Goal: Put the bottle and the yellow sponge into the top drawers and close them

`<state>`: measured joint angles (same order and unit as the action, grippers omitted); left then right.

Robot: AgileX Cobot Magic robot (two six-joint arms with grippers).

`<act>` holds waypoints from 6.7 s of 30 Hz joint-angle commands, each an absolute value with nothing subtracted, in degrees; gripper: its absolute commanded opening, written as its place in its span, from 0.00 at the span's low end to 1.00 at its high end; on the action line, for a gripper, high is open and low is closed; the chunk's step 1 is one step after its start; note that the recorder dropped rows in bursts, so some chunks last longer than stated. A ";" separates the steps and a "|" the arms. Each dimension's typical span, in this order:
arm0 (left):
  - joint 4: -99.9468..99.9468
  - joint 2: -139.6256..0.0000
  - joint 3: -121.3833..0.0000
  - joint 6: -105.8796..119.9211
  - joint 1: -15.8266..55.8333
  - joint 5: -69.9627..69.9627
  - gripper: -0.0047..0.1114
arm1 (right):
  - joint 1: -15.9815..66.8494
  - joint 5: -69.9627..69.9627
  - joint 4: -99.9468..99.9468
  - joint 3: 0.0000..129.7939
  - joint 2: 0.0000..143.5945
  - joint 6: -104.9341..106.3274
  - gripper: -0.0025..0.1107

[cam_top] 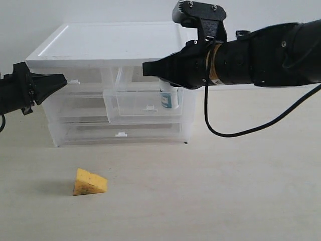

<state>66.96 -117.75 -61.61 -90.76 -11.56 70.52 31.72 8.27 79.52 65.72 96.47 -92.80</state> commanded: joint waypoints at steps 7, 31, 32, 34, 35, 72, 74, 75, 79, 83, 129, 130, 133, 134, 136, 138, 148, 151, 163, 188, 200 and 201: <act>65.98 -117.62 -61.96 -90.39 -11.31 69.96 0.07 | 31.81 16.44 80.40 65.26 98.75 -95.49 0.02; 66.23 -117.62 -61.96 -90.39 -11.31 69.96 0.07 | 33.83 32.73 99.95 64.13 95.59 -109.46 0.02; 66.35 -117.62 -61.96 -90.39 -11.31 69.96 0.07 | 33.83 32.47 99.95 63.35 95.47 -109.07 0.02; 66.35 -117.62 -61.96 -90.39 -11.31 69.96 0.07 | 33.83 31.69 99.95 62.02 95.47 -108.82 0.02; 66.35 -117.62 -61.96 -90.39 -11.31 69.96 0.07 | 33.83 30.49 99.95 61.49 95.47 -108.66 0.02; 66.70 -117.62 -61.96 -90.39 -11.31 69.96 0.07 | 33.83 -4.90 99.95 74.67 106.71 -105.93 0.02; 66.70 -117.62 -61.96 -90.39 -11.31 69.96 0.07 | 33.83 -5.04 99.95 74.67 106.71 -105.93 0.02; 66.70 -117.62 -61.96 -90.39 -11.31 69.96 0.07 | 33.83 -4.93 99.95 74.67 106.71 -105.93 0.02; 66.70 -117.62 -61.96 -90.49 -11.31 69.96 0.07 | 33.83 -2.43 99.95 74.67 106.71 -106.04 0.02; 66.70 -117.62 -61.96 -94.56 -11.31 69.96 0.07 | 33.83 -1.04 99.95 74.67 106.71 -106.55 0.02; 64.04 -118.77 -61.96 -96.33 -8.00 69.08 0.15 | 33.83 5.64 99.47 74.67 106.71 -105.94 0.02; 64.04 -119.04 -61.96 -96.33 -8.00 69.08 0.10 | 33.83 5.64 99.47 74.67 106.71 -105.94 0.02; 64.04 -119.38 -61.96 -95.04 -8.00 69.43 0.07 | 33.83 5.64 99.47 74.67 106.71 -105.94 0.02; 64.04 -119.38 -61.96 -95.04 -8.00 69.43 0.07 | 33.83 5.64 99.47 74.67 106.71 -105.94 0.02; 64.30 -119.38 -61.96 -95.04 -8.00 69.96 0.07 | 33.83 3.98 99.47 74.67 106.71 -105.94 0.02; 64.55 -119.38 -61.96 -95.04 -8.00 69.96 0.07 | 33.83 0.78 99.47 74.67 106.71 -105.94 0.02; 66.45 -119.09 -61.96 -94.88 -8.00 69.96 0.07 | 33.71 0.00 99.57 76.05 107.32 -105.90 0.02; 67.80 -118.99 -61.96 -95.02 -8.11 69.96 0.07 | 33.71 -5.57 99.94 76.64 107.58 -105.54 0.02; 68.42 -118.99 -61.96 -95.02 -8.11 69.96 0.07 | 33.71 -3.54 99.95 79.98 107.97 -104.92 0.02; 69.94 -118.99 -57.83 -93.41 -8.11 69.96 0.07 | 33.71 3.70 99.91 79.36 108.07 -105.72 0.02; 69.28 -107.63 -48.64 -89.22 -8.12 69.96 0.07 | 33.71 2.75 99.78 79.36 110.50 -104.60 0.02; 69.18 -107.09 -48.76 -89.21 -8.12 69.96 0.07 | 33.71 3.47 99.78 79.36 110.91 -104.60 0.02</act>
<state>70.45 -109.31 -49.50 -90.34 -8.10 69.66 33.72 3.01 99.64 79.48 109.97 -105.10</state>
